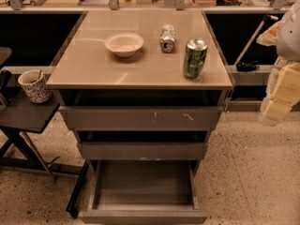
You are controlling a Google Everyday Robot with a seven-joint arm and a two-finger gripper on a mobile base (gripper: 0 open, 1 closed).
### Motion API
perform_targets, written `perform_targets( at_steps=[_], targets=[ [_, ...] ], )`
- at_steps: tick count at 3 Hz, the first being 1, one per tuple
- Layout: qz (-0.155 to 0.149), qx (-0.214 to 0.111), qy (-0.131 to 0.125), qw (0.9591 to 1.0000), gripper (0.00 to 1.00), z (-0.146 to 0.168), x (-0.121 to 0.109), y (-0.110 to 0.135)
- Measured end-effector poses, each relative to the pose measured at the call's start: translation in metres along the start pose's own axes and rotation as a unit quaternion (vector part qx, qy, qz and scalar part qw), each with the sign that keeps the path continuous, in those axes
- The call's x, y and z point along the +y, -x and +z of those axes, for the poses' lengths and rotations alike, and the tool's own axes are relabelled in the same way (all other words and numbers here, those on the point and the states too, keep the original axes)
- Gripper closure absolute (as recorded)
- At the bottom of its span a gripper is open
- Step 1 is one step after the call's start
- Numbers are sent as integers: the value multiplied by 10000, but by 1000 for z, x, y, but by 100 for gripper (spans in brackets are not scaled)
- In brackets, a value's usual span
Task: Place green can into bottom drawer
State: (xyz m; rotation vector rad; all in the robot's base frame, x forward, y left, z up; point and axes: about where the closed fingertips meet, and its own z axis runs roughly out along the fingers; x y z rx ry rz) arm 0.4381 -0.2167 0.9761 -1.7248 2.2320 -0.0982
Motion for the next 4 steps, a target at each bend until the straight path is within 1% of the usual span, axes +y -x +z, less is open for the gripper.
perform_targets(
  at_steps=[1, 2, 3, 4],
  targets=[
    [-1, -2, -1, 10000, 0, 0, 0, 0],
    [-56, -182, -49, 9998, 0, 3, -12, 7],
    [-118, -787, -73, 9968, 0, 13, -42, 18],
    [-118, -788, -72, 9968, 0, 13, -43, 18]
  ],
)
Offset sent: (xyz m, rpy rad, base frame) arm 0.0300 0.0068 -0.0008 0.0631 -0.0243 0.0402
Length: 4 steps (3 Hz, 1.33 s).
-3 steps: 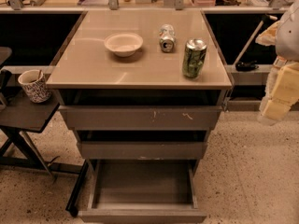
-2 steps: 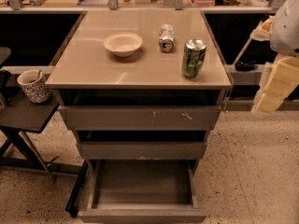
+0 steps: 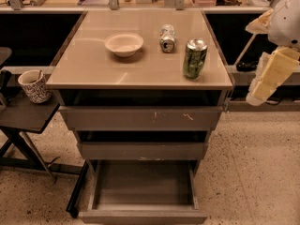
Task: Place green can into bottom drawer
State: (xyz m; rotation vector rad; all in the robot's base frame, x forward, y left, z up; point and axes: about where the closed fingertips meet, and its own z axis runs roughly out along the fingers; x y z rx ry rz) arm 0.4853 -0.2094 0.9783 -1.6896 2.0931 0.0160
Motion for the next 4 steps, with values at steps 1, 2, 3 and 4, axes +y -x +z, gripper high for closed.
perform_targets(
  at_steps=[1, 2, 3, 4],
  targets=[
    [-94, -581, 152, 9981, 0, 9, -21, 8],
    [-169, -1581, 619, 9853, 0, 41, -60, 31],
    [33, -2458, 829, 9658, 0, 69, -102, 48],
    [315, -2849, 440, 9570, 0, 53, -142, 38]
  ],
)
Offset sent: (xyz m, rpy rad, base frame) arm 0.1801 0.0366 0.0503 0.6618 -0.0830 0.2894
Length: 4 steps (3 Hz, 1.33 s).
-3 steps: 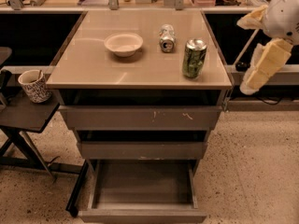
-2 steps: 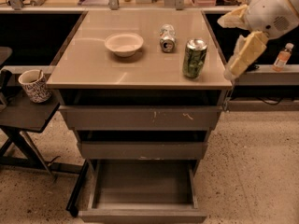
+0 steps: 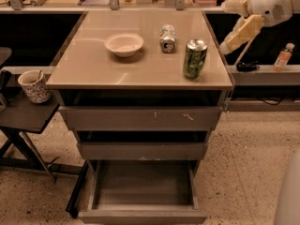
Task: Place green can into bottom drawer
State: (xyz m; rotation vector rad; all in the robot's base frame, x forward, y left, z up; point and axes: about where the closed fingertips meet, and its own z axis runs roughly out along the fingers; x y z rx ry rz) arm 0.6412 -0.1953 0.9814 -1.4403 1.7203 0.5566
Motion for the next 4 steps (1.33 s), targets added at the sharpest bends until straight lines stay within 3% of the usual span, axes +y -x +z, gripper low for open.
perform_targets(
  at_steps=[1, 2, 3, 4],
  targets=[
    [-201, -109, -226, 9995, 0, -14, -10, 18],
    [68, 92, -100, 9999, 0, 8, -14, -12],
    [499, 111, 161, 9986, 0, 35, -6, -47],
    [1077, -131, 670, 9918, 0, 82, 18, -84]
  ],
)
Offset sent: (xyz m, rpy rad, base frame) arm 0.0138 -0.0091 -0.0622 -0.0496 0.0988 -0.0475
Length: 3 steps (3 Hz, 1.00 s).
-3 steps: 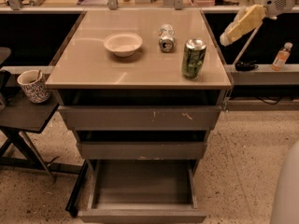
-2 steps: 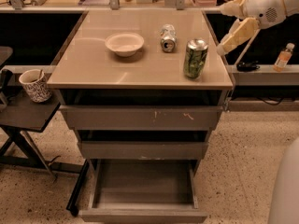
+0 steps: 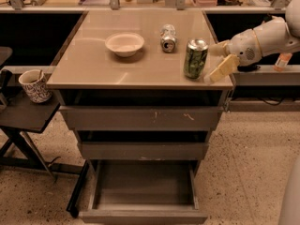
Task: Place green can into bottom drawer
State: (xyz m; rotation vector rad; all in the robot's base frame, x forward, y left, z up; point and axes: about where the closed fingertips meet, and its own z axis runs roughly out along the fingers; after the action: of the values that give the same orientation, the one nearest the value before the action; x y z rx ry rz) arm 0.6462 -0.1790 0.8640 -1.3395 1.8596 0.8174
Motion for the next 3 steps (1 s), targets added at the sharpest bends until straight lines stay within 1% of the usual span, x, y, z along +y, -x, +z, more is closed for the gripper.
perform_targets(
  at_steps=[1, 2, 3],
  targets=[
    [0, 0, 0, 10000, 0, 0, 0, 0],
    [-88, -372, -9, 9993, 0, 15, -9, 8],
    [-354, -690, -5, 9970, 0, 37, -17, 19]
  ],
)
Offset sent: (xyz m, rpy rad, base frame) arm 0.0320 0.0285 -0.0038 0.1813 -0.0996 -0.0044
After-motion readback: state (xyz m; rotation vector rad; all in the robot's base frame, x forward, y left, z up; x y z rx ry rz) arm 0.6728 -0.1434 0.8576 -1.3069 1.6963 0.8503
